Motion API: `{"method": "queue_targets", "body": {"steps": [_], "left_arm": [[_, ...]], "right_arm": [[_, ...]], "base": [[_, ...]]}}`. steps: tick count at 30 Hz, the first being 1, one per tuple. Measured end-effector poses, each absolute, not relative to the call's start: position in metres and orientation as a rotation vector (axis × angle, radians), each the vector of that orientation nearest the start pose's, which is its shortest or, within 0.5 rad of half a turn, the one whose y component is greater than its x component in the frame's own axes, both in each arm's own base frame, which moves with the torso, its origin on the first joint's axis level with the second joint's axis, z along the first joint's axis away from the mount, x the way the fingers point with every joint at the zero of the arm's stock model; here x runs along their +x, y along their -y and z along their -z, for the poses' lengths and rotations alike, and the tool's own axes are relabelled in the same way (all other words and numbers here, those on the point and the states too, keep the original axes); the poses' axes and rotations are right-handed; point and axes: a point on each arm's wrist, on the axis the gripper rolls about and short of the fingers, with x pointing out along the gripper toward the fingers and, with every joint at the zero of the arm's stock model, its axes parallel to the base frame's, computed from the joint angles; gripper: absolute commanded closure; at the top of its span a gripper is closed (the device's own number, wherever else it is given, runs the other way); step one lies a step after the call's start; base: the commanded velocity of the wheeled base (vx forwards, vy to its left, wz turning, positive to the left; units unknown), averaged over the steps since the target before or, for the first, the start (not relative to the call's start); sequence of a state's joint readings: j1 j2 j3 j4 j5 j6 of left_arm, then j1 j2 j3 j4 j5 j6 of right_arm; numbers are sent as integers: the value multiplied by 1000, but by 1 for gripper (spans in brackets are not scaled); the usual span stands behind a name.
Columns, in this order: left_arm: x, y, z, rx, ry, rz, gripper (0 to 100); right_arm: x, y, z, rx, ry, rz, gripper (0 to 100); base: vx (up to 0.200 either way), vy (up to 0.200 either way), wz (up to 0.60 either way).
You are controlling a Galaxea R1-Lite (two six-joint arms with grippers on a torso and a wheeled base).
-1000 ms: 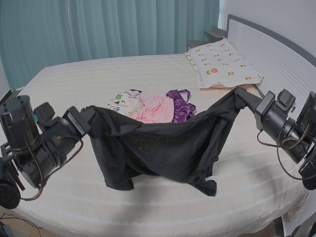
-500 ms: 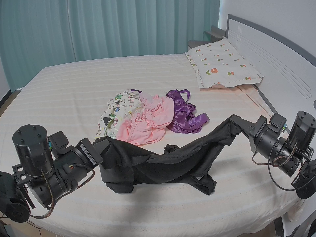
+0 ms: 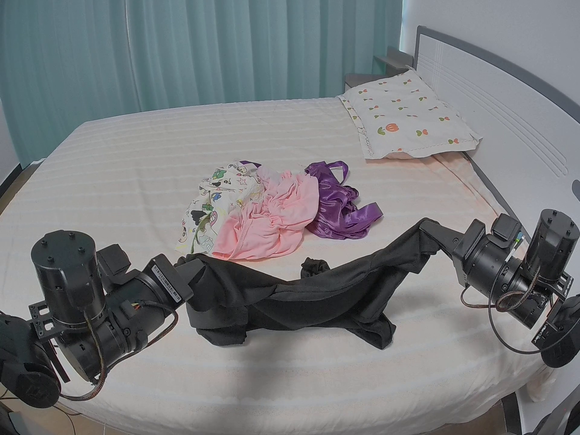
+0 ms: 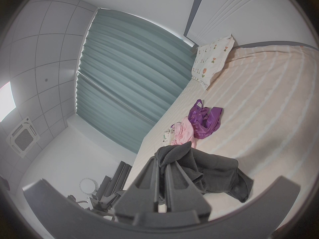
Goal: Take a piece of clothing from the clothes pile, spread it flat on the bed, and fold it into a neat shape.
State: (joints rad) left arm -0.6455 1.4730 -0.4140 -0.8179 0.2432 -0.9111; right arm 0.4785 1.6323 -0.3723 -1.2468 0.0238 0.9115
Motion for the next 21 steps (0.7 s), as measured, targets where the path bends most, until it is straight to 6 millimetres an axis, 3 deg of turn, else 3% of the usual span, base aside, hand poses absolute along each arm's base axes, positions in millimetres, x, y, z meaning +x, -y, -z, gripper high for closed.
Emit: {"method": "queue_targets", "body": {"steps": [9,21], "left_arm": [[182,131,-161,-797,-365,263,100],[175,127,-166,-806,-356,286,100]], "right_arm": [[218,-118,-152,885,-257,-470,100],[217,-118,-151,882,-265,-469,100]], "base": [[0,0,0],[0,200,0]]}}
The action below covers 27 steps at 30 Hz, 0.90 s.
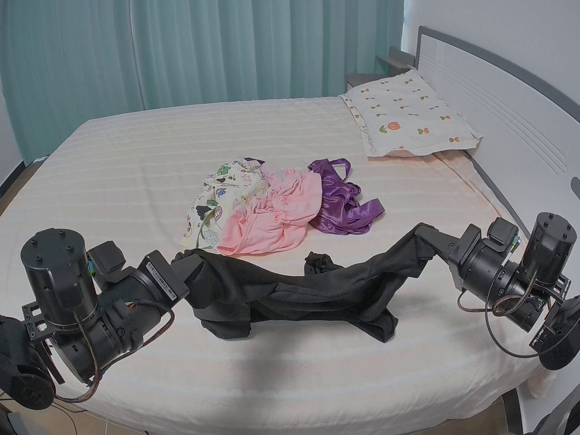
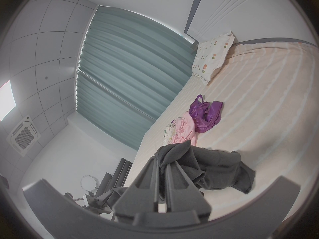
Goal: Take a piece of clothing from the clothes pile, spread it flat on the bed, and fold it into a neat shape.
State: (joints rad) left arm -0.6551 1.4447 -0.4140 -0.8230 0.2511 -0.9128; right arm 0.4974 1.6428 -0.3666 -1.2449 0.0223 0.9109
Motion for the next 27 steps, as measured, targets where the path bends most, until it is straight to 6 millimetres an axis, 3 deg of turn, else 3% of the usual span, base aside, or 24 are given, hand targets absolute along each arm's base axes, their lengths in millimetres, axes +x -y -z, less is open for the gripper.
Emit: {"method": "queue_targets", "body": {"steps": [27], "left_arm": [[170,126,-166,-771,-364,291,100]], "right_arm": [[215,-123,-150,878,-267,-469,100]], "base": [[0,200,0]]}}
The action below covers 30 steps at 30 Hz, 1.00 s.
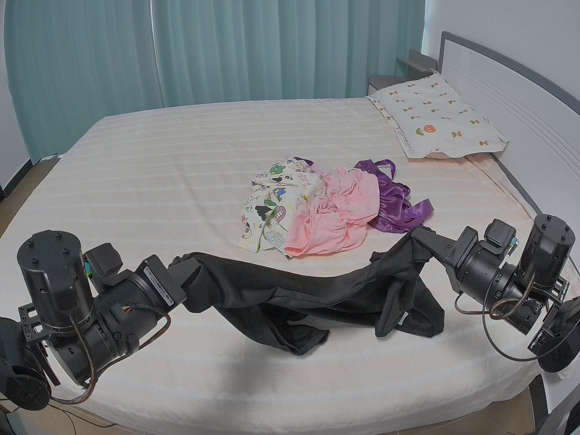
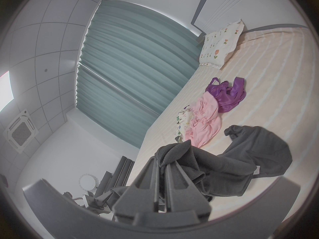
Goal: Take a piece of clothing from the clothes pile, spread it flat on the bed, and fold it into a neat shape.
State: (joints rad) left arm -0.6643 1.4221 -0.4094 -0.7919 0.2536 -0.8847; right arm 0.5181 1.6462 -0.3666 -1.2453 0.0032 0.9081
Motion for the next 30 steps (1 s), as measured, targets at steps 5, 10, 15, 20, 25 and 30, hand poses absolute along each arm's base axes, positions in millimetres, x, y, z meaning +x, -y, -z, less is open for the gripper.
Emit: {"method": "queue_targets", "body": {"steps": [5,10,15,20,25,30], "left_arm": [[167,123,-165,-739,-392,281,100],[164,121,-169,-734,-396,281,100],[163,121,-171,-738,-388,285,100],[163,120,-172,-738,-388,286,100],[162,120,-172,-739,-387,285,100],[159,117,-174,-741,-377,282,100]], "right_arm": [[214,-124,-150,878,-272,-477,100],[214,-125,-150,878,-275,-477,100],[214,-125,-149,877,-277,-478,100],[215,-126,-148,876,-282,-475,100],[214,-128,-147,875,-288,-482,100],[212,-129,-147,875,-289,-488,100]], "base": [[0,200,0],[0,200,0],[0,200,0],[0,200,0],[0,200,0],[0,200,0]]}}
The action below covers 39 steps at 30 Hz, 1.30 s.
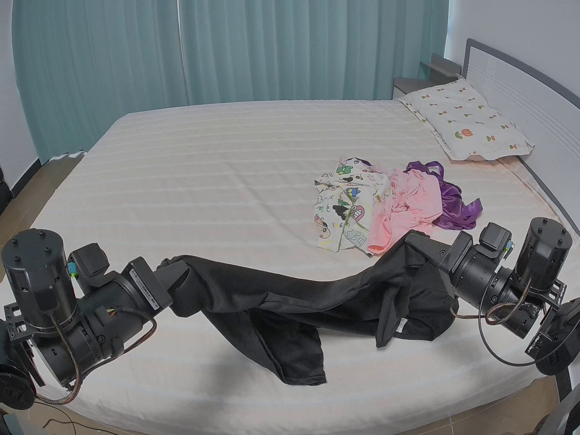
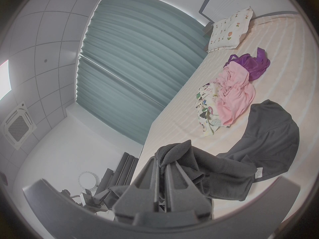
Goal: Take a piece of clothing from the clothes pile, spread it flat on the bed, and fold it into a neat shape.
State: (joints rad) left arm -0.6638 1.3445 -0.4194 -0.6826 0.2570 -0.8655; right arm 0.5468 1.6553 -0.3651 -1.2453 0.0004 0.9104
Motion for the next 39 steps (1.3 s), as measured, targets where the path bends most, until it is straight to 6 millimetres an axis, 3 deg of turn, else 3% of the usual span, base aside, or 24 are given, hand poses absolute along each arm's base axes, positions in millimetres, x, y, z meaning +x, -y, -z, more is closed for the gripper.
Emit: {"method": "queue_targets", "body": {"steps": [18,25,39], "left_arm": [[142,102,-171,-736,-394,267,100],[141,101,-169,-737,-398,268,100],[143,104,-168,-738,-409,269,100]], "right_arm": [[203,-138,-147,855,-294,-509,100],[204,-137,-147,855,-293,-505,100],[199,-135,-144,841,-311,-513,100]], "base": [[0,200,0],[0,0,0],[-200,0,0]]}}
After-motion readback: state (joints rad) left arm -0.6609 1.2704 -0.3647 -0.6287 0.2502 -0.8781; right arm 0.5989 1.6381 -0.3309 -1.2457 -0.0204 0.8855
